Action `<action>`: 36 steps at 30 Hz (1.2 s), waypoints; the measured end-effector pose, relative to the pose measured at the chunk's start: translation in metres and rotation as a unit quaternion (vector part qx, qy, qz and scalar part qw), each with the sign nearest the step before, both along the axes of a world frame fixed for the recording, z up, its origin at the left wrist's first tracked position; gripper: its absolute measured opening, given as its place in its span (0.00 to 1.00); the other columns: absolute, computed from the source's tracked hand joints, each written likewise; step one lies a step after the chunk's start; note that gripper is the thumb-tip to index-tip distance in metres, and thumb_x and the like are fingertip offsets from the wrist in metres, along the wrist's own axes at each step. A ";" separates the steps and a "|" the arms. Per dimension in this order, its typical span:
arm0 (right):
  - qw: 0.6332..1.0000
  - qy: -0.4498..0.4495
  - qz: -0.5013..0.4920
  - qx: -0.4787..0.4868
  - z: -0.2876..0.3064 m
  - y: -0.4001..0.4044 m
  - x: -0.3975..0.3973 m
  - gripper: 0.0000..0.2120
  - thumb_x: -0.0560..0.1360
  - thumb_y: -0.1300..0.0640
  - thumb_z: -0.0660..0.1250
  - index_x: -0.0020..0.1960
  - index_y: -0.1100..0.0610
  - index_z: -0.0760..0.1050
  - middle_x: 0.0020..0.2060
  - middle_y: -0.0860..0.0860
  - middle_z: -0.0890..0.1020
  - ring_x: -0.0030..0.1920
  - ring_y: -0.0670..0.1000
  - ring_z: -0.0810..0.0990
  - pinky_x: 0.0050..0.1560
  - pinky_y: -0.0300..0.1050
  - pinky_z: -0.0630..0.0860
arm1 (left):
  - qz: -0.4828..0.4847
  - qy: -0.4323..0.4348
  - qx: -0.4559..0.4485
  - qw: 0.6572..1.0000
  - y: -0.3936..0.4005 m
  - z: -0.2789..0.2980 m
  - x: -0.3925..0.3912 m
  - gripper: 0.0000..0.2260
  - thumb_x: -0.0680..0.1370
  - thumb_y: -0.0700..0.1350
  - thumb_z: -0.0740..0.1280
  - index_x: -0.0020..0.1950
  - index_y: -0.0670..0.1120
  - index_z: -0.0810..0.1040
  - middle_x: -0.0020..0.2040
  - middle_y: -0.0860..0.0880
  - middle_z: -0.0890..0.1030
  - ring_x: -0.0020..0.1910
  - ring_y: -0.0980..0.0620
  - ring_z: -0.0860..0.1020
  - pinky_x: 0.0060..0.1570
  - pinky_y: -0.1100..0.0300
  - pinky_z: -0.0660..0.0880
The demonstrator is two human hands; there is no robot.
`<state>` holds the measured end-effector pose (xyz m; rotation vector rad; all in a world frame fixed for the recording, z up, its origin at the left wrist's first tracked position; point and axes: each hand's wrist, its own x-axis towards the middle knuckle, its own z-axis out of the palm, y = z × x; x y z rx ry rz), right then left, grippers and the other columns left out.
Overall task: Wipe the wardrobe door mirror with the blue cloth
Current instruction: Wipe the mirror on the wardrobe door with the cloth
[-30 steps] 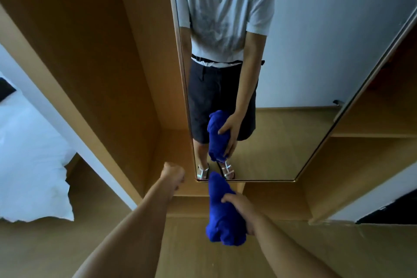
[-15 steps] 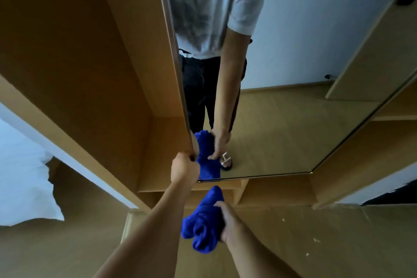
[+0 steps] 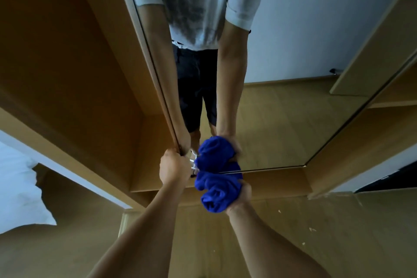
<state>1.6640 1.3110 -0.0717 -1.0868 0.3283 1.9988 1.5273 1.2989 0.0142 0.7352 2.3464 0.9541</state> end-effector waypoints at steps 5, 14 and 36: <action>0.998 -0.022 -0.061 -0.025 0.005 0.015 0.047 0.20 0.77 0.53 0.49 0.58 0.57 0.76 0.52 0.61 0.80 0.55 0.64 0.76 0.60 0.59 0.72 | 0.017 0.006 0.012 1.000 -0.002 0.001 0.003 0.16 0.74 0.34 0.57 0.60 0.39 0.73 0.44 0.46 0.73 0.43 0.46 0.71 0.44 0.54 0.71; 0.991 0.114 0.022 0.073 0.038 0.016 0.044 0.21 0.74 0.49 0.60 0.64 0.55 0.73 0.62 0.64 0.75 0.62 0.67 0.73 0.61 0.65 0.69 | 0.032 0.011 0.014 0.999 -0.003 0.003 0.010 0.14 0.75 0.33 0.60 0.60 0.38 0.73 0.39 0.48 0.72 0.41 0.45 0.73 0.43 0.51 0.75; 0.954 -0.294 -0.025 0.046 0.052 0.089 0.161 0.28 0.70 0.68 0.58 0.69 0.53 0.68 0.59 0.56 0.76 0.52 0.59 0.77 0.57 0.54 0.72 | 0.090 -0.003 -0.026 0.996 0.001 -0.004 0.010 0.15 0.74 0.33 0.61 0.62 0.37 0.71 0.50 0.38 0.76 0.46 0.40 0.74 0.45 0.51 0.72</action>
